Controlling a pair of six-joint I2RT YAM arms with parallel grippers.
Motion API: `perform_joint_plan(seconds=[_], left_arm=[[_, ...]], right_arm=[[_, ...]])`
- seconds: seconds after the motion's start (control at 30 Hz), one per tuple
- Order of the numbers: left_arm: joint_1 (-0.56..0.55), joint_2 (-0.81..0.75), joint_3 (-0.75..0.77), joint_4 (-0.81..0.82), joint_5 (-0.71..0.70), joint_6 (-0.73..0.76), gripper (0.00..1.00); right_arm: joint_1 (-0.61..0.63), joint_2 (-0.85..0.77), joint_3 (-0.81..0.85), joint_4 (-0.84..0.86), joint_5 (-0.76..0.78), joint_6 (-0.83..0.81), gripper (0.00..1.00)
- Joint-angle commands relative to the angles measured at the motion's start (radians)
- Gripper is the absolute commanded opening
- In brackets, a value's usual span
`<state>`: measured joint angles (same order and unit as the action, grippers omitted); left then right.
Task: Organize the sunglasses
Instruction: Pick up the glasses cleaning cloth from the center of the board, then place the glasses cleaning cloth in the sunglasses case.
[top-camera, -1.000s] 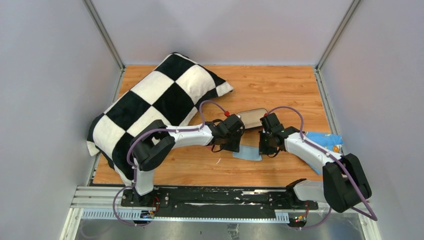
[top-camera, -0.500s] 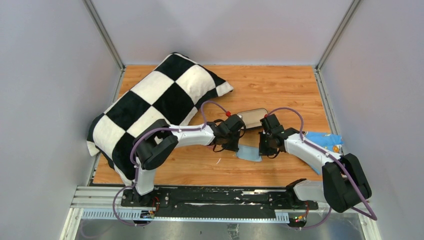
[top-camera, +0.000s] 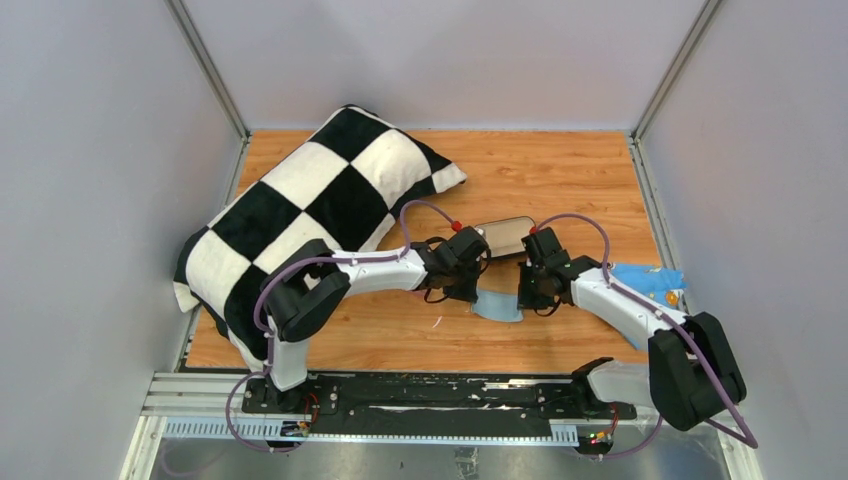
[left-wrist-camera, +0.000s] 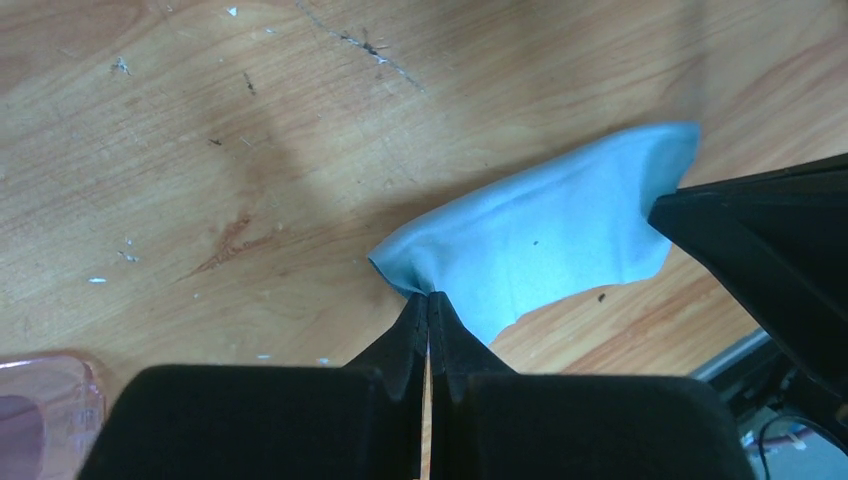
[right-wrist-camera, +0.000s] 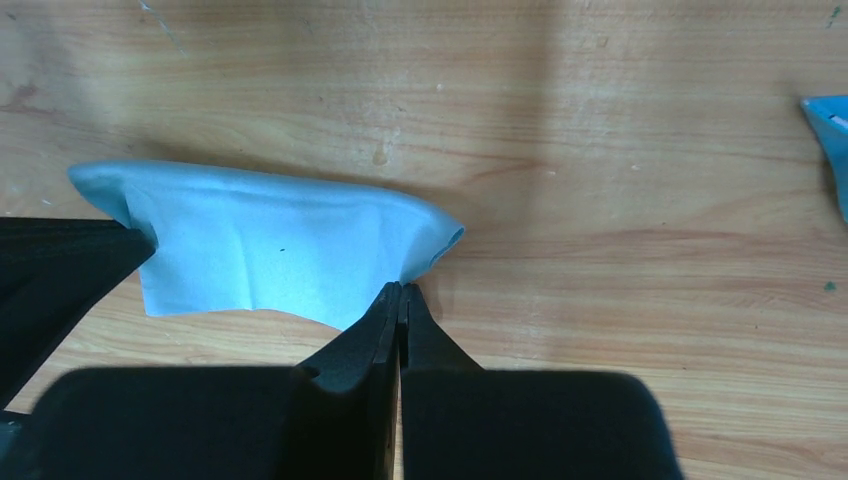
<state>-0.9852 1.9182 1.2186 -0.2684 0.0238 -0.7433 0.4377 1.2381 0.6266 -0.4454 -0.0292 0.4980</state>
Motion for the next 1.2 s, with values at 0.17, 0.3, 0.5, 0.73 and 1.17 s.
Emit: perform_joint_plan(seconds=[0.17, 0.3, 0.5, 0.73, 1.17], left_arm=[[-0.007, -0.106, 0.024, -0.019, 0.024, 0.033, 0.0], [-0.007, -0.134, 0.059, -0.043, 0.006, 0.049, 0.0], [0.004, -0.147, 0.134, -0.067, -0.01, 0.076, 0.0], [0.075, -0.076, 0.28, -0.098, 0.018, 0.116, 0.0], [0.15, 0.13, 0.512, -0.118, 0.04, 0.203, 0.0]], right_arm=[[0.0, -0.056, 0.095, -0.085, 0.014, 0.001, 0.0], [-0.001, -0.066, 0.147, -0.112, 0.028, -0.016, 0.0], [-0.02, -0.049, 0.25, -0.131, 0.088, -0.058, 0.0], [-0.075, 0.035, 0.382, -0.126, 0.099, -0.114, 0.0], [-0.154, 0.301, 0.554, -0.061, 0.089, -0.161, 0.0]])
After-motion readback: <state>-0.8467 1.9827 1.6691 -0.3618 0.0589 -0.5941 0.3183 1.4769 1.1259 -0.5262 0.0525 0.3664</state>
